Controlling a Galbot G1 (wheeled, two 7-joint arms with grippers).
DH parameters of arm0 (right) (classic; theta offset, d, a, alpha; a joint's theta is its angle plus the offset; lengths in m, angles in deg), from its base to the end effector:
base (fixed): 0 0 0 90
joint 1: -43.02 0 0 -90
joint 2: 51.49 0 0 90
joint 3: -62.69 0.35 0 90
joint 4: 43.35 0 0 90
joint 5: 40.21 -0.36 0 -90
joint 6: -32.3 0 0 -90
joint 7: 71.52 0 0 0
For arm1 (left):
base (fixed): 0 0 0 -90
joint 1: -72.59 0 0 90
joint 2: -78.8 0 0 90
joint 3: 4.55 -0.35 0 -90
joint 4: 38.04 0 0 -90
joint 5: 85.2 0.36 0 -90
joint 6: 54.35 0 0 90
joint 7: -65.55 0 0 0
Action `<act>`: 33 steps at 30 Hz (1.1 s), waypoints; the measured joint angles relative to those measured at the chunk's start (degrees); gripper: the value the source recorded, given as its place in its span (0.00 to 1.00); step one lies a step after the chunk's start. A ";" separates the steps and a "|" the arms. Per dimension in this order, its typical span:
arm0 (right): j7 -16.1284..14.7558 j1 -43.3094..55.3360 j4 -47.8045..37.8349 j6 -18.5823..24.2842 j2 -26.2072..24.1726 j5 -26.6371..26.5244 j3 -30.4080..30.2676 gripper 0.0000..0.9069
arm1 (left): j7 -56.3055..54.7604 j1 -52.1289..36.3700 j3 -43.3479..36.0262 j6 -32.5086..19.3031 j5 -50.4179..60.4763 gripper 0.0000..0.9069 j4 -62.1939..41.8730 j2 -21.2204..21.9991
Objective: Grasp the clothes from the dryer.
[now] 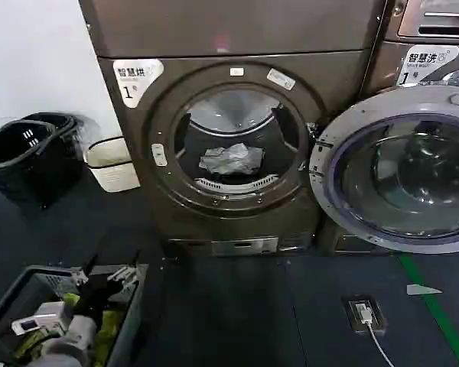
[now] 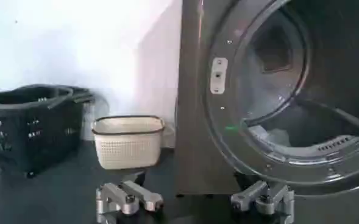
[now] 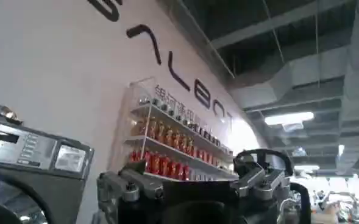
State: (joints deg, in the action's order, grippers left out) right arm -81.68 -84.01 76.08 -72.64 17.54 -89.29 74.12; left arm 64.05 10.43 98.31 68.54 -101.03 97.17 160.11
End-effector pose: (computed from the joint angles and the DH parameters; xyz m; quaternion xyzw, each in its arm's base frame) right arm -0.0807 -0.3489 -0.0038 0.4282 0.8642 -0.1602 0.2100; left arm 0.1790 0.0701 -0.1905 0.0323 -0.9917 0.0134 0.1234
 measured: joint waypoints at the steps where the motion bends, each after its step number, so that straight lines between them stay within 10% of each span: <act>1: 0.10 0.01 0.02 0.08 0.00 -0.10 0.00 1.00 | 0.00 -0.12 0.06 0.03 0.00 1.00 0.01 0.01; 33: 0.31 0.34 -0.48 1.07 -0.97 -0.94 0.03 1.00 | 0.07 0.47 0.97 -0.02 0.10 1.00 0.55 0.74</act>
State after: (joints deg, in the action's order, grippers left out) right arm -81.37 -83.67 75.59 -71.57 16.56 -90.23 74.15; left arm 64.11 10.89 99.28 68.52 -100.93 97.71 160.85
